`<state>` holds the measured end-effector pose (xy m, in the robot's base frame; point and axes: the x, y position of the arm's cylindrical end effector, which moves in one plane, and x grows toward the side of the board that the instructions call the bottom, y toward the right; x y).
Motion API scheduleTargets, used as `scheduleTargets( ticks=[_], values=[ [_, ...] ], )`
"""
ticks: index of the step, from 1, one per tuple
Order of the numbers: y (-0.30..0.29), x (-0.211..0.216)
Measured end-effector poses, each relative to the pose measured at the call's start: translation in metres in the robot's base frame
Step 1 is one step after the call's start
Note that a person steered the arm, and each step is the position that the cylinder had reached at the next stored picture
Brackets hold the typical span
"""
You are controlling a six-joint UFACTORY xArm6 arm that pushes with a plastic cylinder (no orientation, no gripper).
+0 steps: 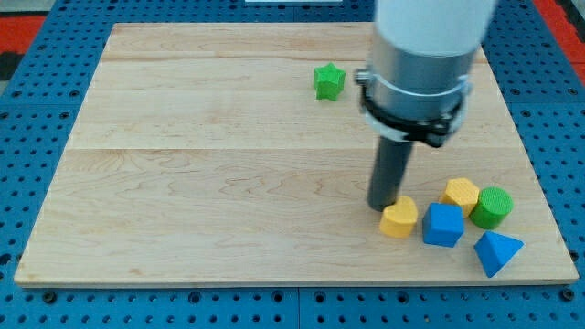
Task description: Move your arm towards the top right
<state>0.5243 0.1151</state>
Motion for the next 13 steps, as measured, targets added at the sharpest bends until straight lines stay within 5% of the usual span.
scheduleTargets(
  ticks=[2, 3, 4, 5, 7, 8, 9, 13],
  values=[
    [0.047, 0.003],
    [0.028, 0.013],
    [-0.062, 0.003],
    [-0.144, -0.045],
    [-0.281, -0.215],
    [-0.260, -0.284],
    [-0.180, -0.330],
    [-0.068, -0.332]
  ],
)
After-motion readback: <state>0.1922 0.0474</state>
